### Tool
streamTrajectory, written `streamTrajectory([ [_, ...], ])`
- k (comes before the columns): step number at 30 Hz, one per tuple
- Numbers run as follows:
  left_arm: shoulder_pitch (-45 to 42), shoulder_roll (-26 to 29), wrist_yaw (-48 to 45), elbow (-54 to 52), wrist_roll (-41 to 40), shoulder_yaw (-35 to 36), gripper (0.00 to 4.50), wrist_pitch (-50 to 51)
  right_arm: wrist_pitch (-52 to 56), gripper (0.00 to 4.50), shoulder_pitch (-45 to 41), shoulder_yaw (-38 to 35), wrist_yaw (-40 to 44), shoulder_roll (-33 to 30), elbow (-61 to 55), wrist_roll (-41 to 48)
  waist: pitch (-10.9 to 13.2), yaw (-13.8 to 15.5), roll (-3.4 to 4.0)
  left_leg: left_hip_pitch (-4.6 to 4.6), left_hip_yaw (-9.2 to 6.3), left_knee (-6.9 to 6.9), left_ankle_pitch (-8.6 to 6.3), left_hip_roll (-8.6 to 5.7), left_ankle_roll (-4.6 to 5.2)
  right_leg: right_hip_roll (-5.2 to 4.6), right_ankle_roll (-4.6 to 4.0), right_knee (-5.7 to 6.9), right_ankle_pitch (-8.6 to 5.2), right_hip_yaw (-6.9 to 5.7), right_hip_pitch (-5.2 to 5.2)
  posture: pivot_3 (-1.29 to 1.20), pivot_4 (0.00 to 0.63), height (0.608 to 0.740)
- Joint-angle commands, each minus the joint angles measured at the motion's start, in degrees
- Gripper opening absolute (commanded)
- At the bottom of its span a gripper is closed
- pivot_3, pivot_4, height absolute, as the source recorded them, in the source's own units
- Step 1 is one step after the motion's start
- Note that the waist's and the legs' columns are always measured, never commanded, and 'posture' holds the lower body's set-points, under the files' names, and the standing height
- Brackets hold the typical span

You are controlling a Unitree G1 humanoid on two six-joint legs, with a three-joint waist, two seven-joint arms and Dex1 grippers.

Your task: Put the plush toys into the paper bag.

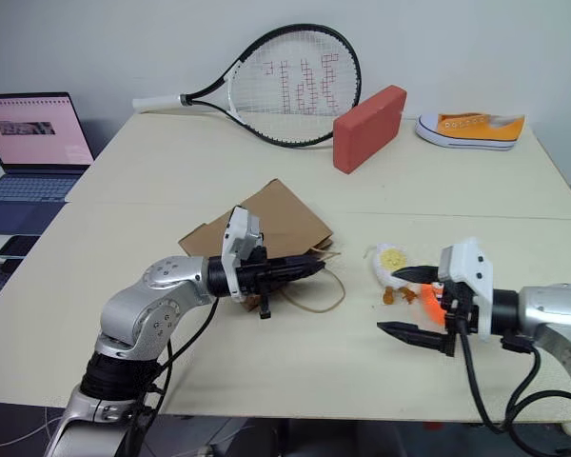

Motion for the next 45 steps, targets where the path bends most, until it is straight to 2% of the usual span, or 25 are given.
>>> streamTrajectory([
  [1, -1.3, -0.1, 1.1, -2.6, -5.0, 3.6, 0.02, 2.4, -1.1, 4.5, -2.8, 5.2, -4.5, 4.0, -0.1, -3.0, 0.0, -0.1, 0.0, 0.0, 0.0, 0.0, 0.0, 0.01, 0.0, 0.0, 0.0, 0.0, 0.0, 0.0, 0.0, 0.0, 0.15, 0.74],
  [2, -1.4, 0.0, 1.5, -2.6, -6.3, 4.6, 0.02, 3.3, -1.2, 4.5, -4.0, 6.7, -6.2, 6.2, 0.6, -3.8, 0.0, -0.1, 0.0, 0.0, -0.01, 0.0, 0.0, 0.0, 0.0, 0.0, 0.0, 0.01, 0.0, -0.01, 0.0, 0.0, 0.15, 0.74],
  [5, -1.5, 0.4, 2.3, -2.7, -9.3, 6.6, 0.0, 5.3, -1.6, 3.88, -7.4, 10.9, -10.9, 12.6, 3.4, -6.3, 0.0, -0.2, 0.0, 0.03, -0.03, 0.0, 0.0, 0.01, 0.0, 0.01, 0.01, 0.04, 0.01, -0.02, 0.0, 0.0, 0.15, 0.74],
  [15, -2.7, -0.2, 5.4, -2.7, -15.0, 8.4, 0.0, 8.7, -7.3, 0.1, -12.6, 22.1, -16.1, 26.9, 13.9, -16.0, 0.0, -0.1, 0.0, -0.04, -0.24, -0.01, 0.0, -0.04, 0.0, 0.01, -0.01, 0.03, 0.02, -0.15, -0.01, 0.0, 0.15, 0.74],
  [20, -3.1, -0.1, 6.2, -2.7, -16.4, 8.5, 0.0, 9.6, -11.4, 0.05, -15.0, 25.2, -16.9, 31.9, 20.7, -20.4, 0.0, -0.2, 0.0, -0.01, -0.24, -0.02, 0.0, -0.03, -0.01, 0.03, -0.02, 0.06, 0.02, -0.15, -0.01, 0.0, 0.15, 0.74],
  [25, -3.3, -0.2, 6.7, -2.9, -17.0, 8.1, 0.0, 10.1, -15.1, 0.05, -18.8, 27.5, -19.7, 39.5, 30.6, -25.0, 0.0, -0.2, 0.0, 0.0, -0.25, -0.03, 0.01, -0.02, -0.01, 0.04, -0.03, 0.07, 0.03, -0.15, -0.02, 0.0, 0.15, 0.74],
  [29, -3.6, -0.1, 7.3, -2.9, -17.4, 8.5, 0.0, 10.4, -18.0, 0.05, -21.4, 27.4, -22.9, 45.5, 39.4, -28.0, 0.0, -0.3, 0.0, 0.02, -0.26, -0.04, 0.01, -0.01, -0.01, 0.06, -0.07, 0.08, 0.05, -0.15, -0.02, 0.0, 0.15, 0.74],
  [32, -3.9, 1.0, 7.7, -3.0, -17.5, 9.2, 0.0, 10.2, -17.9, 0.05, -21.6, 28.0, -24.6, 47.8, 43.6, -30.3, 0.0, -0.2, 0.0, 0.0, -0.28, -0.06, 0.01, -0.02, -0.01, 0.05, -0.09, 0.07, 0.06, -0.15, -0.02, 0.0, 0.15, 0.74],
  [38, -9.3, 7.6, 7.2, -0.3, -15.2, 13.9, 0.0, 6.9, -16.1, 0.05, -21.8, 26.4, -29.8, 51.3, 48.4, -33.0, 0.0, -0.3, -0.04, 0.05, -0.34, -0.06, 0.02, 0.01, -0.02, 0.11, -0.13, 0.12, 0.07, -0.19, -0.04, 0.0, 0.15, 0.74],
  [42, -15.0, 13.1, 4.0, 2.5, -6.8, 12.5, 0.0, -0.9, -15.6, 0.05, -22.3, 26.0, -31.1, 52.8, 49.3, -34.1, -0.1, -0.6, -0.06, 0.23, -0.34, -0.08, 0.02, 0.03, -0.02, 0.14, -0.21, 0.1, 0.04, -0.18, 0.12, 0.0, 0.15, 0.74],
  [45, -18.2, 14.7, 2.7, 4.7, -2.4, 11.2, 0.0, -5.7, -15.2, 0.05, -22.3, 26.1, -31.4, 53.2, 49.4, -34.6, -0.1, -0.7, -0.06, 0.23, -0.34, -0.1, 0.02, 0.03, -0.02, 0.14, -0.2, 0.1, 0.04, -0.18, 0.12, 0.0, 0.15, 0.74],
])
